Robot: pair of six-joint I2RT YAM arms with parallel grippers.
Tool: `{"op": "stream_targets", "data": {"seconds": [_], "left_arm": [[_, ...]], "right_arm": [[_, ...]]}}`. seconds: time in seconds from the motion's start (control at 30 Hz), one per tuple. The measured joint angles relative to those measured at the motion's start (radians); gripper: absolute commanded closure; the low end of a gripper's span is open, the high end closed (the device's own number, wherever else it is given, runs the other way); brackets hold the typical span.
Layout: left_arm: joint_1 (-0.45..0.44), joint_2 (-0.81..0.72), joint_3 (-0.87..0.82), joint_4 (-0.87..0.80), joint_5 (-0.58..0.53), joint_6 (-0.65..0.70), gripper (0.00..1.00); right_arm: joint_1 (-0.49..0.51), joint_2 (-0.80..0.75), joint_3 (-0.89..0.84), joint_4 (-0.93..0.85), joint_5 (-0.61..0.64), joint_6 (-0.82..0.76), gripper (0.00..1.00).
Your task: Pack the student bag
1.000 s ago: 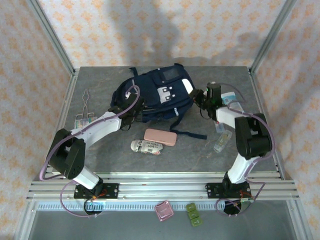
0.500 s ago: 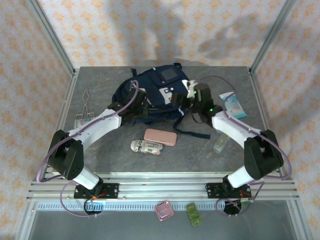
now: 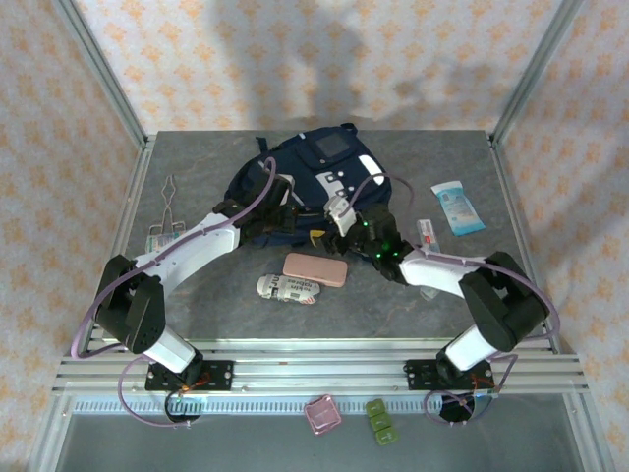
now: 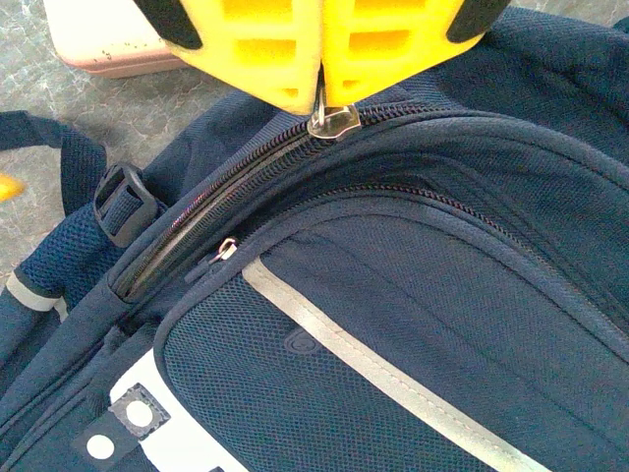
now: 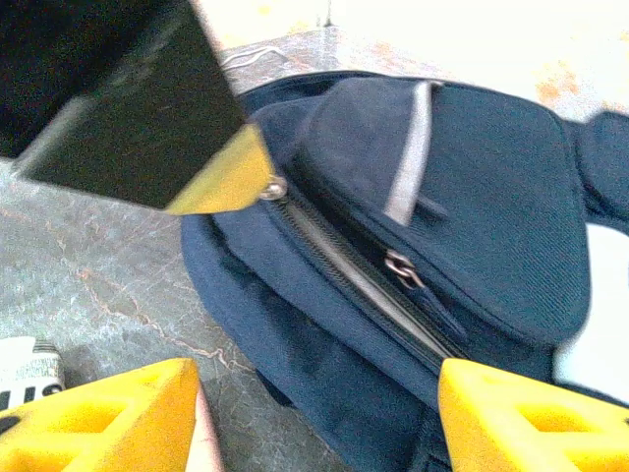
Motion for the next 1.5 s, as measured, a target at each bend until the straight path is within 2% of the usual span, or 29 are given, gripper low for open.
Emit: {"op": "stream_targets", "data": {"seconds": [0.17, 0.47, 0.53, 0.67, 0.7, 0.9, 1.2, 1.5], "left_arm": [[0.001, 0.000, 0.000, 0.000, 0.019, 0.000, 1.00], [0.003, -0.013, -0.004, 0.006, 0.057, 0.000, 1.00], [0.003, -0.018, -0.011, 0.012, 0.063, -0.002, 1.00], [0.014, -0.021, -0.026, 0.020, 0.070, -0.008, 1.00], [0.016, -0.021, -0.030, 0.023, 0.064, -0.008, 1.00], [0.015, -0.028, -0.067, 0.039, -0.012, 0.014, 1.00], [0.006, -0.049, -0.153, 0.068, -0.219, 0.084, 1.00], [0.139, -0.055, -0.186, 0.177, -0.265, 0.096, 1.00]], "right_arm": [[0.035, 0.081, 0.014, 0.061, 0.016, -0.134, 0.35], [0.072, 0.190, 0.086, 0.153, 0.097, -0.212, 0.39], [0.083, 0.214, 0.111, 0.164, 0.132, -0.215, 0.51], [0.084, 0.262, 0.166, 0.159, 0.176, -0.221, 0.95], [0.084, 0.267, 0.171, 0.157, 0.180, -0.225, 0.99], [0.092, 0.269, 0.168, 0.143, 0.200, -0.237, 1.00], [0.098, 0.177, 0.044, 0.169, 0.225, -0.256, 1.00], [0.079, 0.051, -0.083, 0.212, 0.227, -0.259, 1.00]]}}
